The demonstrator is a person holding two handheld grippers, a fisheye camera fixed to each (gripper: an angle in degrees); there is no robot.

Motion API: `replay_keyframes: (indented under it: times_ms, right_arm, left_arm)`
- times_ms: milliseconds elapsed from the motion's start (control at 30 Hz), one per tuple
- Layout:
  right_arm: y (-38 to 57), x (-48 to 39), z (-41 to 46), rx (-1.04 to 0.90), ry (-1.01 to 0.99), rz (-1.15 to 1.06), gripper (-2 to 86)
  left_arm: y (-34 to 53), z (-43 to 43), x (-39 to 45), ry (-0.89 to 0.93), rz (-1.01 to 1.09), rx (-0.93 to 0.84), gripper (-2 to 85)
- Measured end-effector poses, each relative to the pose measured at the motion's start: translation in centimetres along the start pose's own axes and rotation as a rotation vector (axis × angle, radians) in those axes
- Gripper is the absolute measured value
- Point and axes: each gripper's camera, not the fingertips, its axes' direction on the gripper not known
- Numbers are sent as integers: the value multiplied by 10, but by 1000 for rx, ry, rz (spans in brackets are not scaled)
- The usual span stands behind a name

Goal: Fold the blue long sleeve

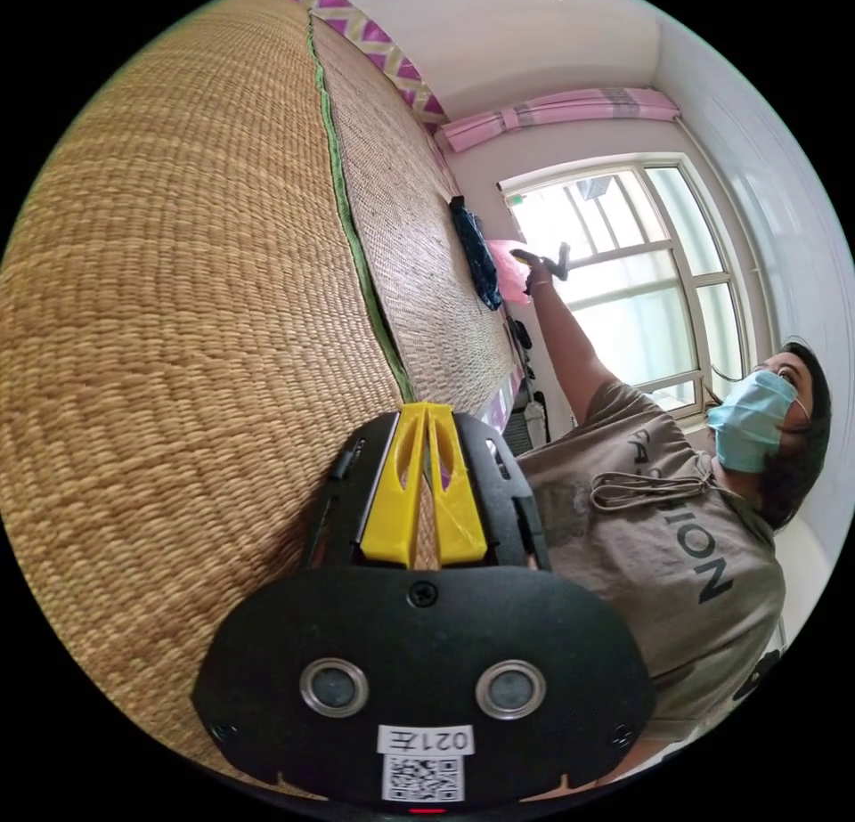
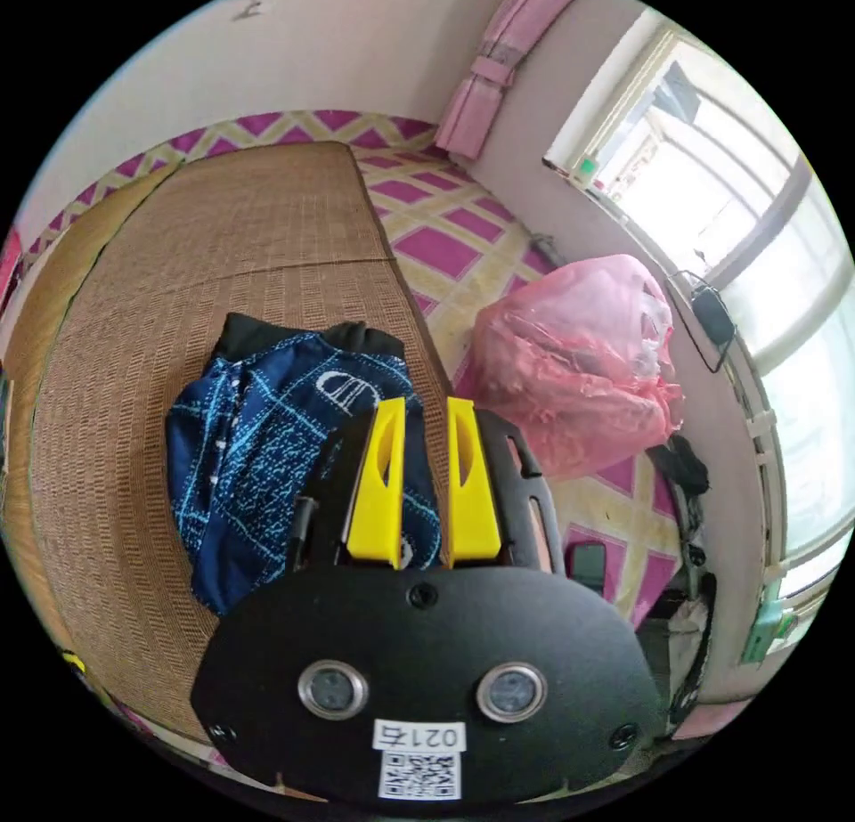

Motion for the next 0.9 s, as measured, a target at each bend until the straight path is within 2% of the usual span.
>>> replay_keyframes:
  times_ms: [100,267,333,400,533,633,733,800,833,900]
  right_arm:
    - [70,-53,-30,149,-86,-87,31]
    - [209,-130,-89,217,-304,-284,3]
    - [261,-141,-109,236,-429,-288,-1]
    - [320,-143,-118,244,-635,-235,-4]
    - [373,-151,-97,269,-897,-213,-5]
    - [381,-173,-57,213,-1023,-182,-6]
    - [361,-212,-15,45,-1253,-176,-7]
    - [339,-252,12,-70,-1585,-232,-7]
    - [333,-264,18,-92,-1671,-243,-7]
    - [313,-317,46,-261,-1911,-278,-8]
  left_arm:
    - [4,-1,-7,14,15,8,-10]
    - [16,-10,-20,61,56,53,-10]
    - [21,-14,-25,92,79,80,-9]
    - [25,-19,-30,134,99,102,-9]
    - [31,-26,-42,218,143,126,-9]
    - [32,-27,-51,205,111,124,-9]
    - [32,-32,-70,252,24,139,-9]
    - [34,-37,-82,320,-28,178,-9]
    - [36,-41,-92,347,-85,214,-9]
    - [41,-42,-109,394,-195,271,-9]
